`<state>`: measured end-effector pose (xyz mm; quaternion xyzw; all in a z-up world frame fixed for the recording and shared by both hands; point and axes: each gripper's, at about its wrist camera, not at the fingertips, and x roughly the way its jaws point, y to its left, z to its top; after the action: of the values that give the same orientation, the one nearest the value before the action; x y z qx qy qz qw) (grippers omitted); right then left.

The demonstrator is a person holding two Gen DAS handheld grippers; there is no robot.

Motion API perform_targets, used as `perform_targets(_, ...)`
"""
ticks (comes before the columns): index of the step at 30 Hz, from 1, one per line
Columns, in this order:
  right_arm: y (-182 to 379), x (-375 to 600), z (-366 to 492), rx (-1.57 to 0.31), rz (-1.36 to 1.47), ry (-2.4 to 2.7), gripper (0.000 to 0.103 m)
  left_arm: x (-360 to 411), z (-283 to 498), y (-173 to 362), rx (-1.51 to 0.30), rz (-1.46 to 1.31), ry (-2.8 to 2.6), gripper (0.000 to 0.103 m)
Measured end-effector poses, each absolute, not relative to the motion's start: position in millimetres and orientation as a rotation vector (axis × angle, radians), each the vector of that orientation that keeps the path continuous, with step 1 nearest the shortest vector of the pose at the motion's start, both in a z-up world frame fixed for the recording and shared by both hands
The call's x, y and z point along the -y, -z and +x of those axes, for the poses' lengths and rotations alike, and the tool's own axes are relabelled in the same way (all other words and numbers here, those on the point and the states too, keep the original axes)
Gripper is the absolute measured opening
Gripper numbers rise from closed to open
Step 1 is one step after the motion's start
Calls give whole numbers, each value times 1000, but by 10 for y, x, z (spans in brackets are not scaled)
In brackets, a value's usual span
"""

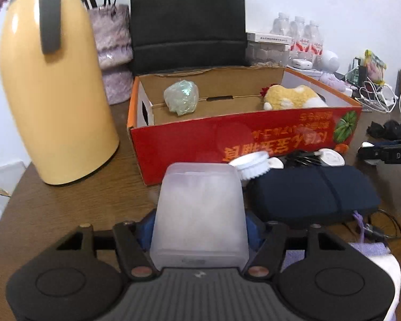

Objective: Organize objects
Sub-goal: 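Grasp the clear plastic container with the left gripper while the right gripper grasps a white cap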

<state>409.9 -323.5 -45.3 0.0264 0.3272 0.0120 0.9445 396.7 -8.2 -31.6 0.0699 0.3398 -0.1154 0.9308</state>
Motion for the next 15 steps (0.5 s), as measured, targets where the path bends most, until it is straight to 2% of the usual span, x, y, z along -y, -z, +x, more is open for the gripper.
perform_targets(9, 190, 3059, 2819, -591, 108, -77, 41, -47, 2761, -128, -573, 28, 141, 63)
perform_targets(15, 154, 2845, 1902, -625, 175, -202, 41, -177, 1895, -204, -603, -48, 147, 63)
